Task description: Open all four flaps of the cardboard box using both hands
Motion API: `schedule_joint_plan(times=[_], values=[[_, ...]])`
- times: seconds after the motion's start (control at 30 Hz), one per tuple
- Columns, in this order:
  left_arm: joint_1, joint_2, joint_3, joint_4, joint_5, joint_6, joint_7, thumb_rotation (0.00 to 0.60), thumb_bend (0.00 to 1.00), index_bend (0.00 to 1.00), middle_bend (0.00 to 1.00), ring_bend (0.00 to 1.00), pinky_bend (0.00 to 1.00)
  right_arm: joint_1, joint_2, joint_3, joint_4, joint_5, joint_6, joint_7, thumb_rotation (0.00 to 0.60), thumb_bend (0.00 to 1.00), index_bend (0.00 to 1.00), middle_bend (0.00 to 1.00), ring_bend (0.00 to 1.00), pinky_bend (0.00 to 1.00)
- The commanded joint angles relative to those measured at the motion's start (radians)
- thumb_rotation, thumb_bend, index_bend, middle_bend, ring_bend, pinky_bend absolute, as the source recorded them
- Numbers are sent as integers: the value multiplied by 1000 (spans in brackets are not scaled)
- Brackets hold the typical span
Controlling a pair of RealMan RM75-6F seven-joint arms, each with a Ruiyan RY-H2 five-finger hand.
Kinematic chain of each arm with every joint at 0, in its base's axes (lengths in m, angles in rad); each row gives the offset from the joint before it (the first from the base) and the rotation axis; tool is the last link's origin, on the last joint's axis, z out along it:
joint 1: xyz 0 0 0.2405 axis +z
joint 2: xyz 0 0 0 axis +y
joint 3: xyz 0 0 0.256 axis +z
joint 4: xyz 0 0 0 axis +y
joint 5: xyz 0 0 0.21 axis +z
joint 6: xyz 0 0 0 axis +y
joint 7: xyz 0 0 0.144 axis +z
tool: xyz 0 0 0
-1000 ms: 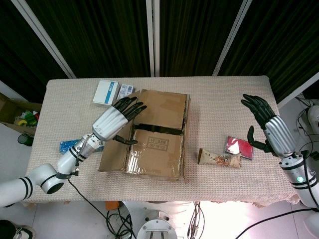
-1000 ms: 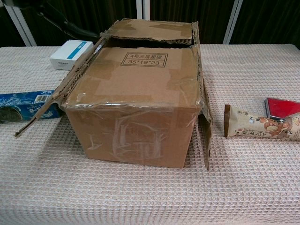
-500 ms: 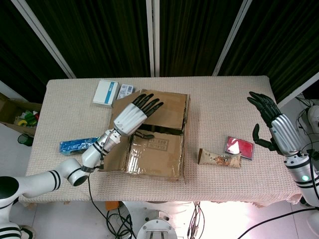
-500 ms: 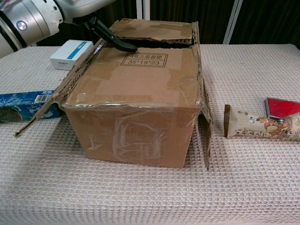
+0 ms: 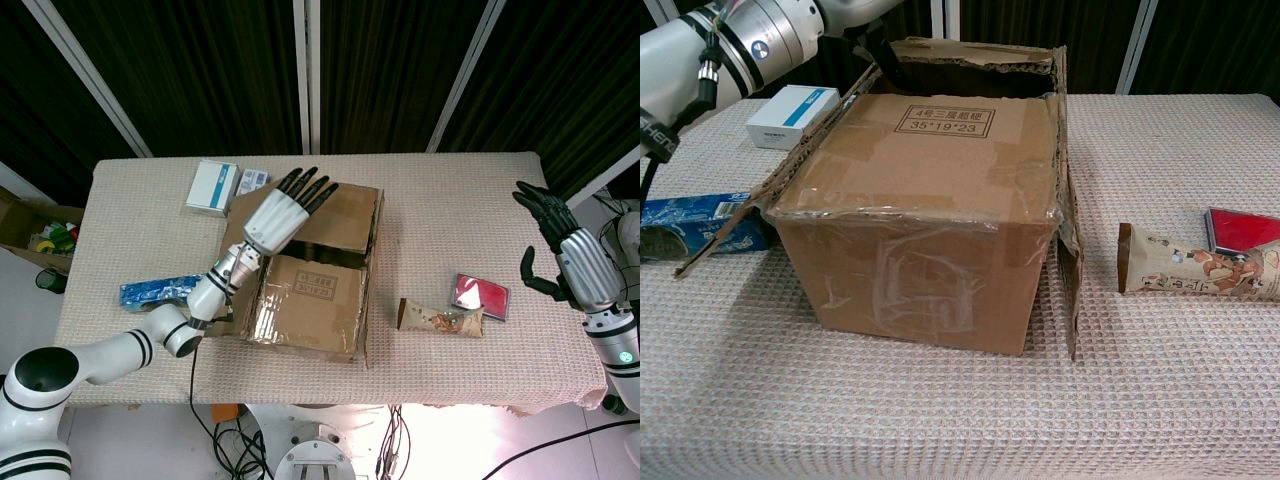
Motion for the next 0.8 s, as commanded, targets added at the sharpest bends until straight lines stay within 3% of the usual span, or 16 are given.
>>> schedule_joint_plan(times=[0.03, 0.23, 0.37, 0.53, 0.8], values=[[-21, 11, -27, -4, -14, -2, -8, 597, 99, 15, 99, 43, 158, -1, -4, -1, 10, 2, 0, 7, 557, 778, 0, 33, 0, 0], [-84, 36, -104, 8, -51, -7, 16, 597, 153, 15, 99, 43, 158, -1, -6, 0, 21, 6, -1, 17, 558, 778, 0, 33, 0, 0], [-149, 12, -169, 76, -100, -24, 16, 600, 170, 15, 99, 43, 158, 1, -5, 2, 15, 4, -1, 14, 558, 778, 0, 33, 0, 0], [-249, -47, -241, 203, -178, -59, 29, 599, 168, 13, 93, 43, 158, 1, -2, 3, 1, 2, 0, 5, 557, 778, 0, 33, 0, 0], [-399, -224, -263, 524, -279, -145, 78, 597, 166, 6, 92, 43, 158, -8, 11, 6, -25, -7, 19, 6, 558, 778, 0, 33, 0, 0]])
